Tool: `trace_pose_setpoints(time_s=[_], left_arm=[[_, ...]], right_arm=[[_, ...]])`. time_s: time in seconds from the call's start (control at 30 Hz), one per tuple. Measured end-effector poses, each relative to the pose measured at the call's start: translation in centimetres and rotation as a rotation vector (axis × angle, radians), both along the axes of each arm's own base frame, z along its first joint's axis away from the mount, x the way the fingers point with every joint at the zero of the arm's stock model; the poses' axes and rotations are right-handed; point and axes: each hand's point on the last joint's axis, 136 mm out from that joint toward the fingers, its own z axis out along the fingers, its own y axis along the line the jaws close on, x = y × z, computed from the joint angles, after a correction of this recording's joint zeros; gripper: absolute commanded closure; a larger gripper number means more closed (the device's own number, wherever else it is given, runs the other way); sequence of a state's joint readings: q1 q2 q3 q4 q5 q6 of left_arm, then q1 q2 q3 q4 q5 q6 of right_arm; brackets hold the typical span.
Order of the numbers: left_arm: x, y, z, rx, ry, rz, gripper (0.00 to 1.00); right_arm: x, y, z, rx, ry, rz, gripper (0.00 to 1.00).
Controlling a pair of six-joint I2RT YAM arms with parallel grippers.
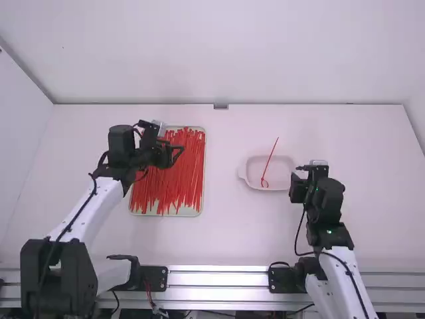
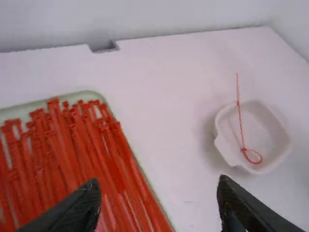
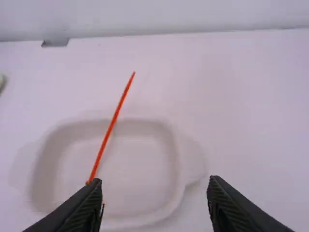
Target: Fasten the cable tie
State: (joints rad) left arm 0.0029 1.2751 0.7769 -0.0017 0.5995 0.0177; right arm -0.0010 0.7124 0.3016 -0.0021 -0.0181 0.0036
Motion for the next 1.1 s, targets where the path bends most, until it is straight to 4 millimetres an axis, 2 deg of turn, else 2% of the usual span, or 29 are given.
trace_pose_setpoints(time_s=[0.23,0.4,0.5,0.63,0.83,1.1], left_arm=[[-3.1,2.4,-2.3,0.081,0.001,0.137,0.60],[-4.9,3.9,-4.0,0.135,0.001,0.221,0.71],[-6.1,5.0,-5.2,0.170,0.003,0.277,0.78],[-8.0,6.8,-7.2,0.230,-0.003,0.368,0.88],[-10.0,8.7,-9.6,0.290,-0.004,0.456,1.00],[-12.4,9.4,-13.1,0.315,-0.009,0.495,1.00]], right_arm=[[-2.8,-0.2,-3.9,-0.009,0.001,-0.005,0.67],[-4.0,-0.2,-6.2,-0.010,0.001,-0.007,0.76],[-3.8,-0.2,-5.5,-0.012,-0.043,-0.008,0.82],[-3.5,-0.2,-3.3,-0.012,-0.142,-0.008,0.90],[-3.3,-0.3,-1.3,-0.014,-0.229,-0.012,0.98],[-3.4,-0.2,1.2,-0.011,-0.338,-0.011,1.00]])
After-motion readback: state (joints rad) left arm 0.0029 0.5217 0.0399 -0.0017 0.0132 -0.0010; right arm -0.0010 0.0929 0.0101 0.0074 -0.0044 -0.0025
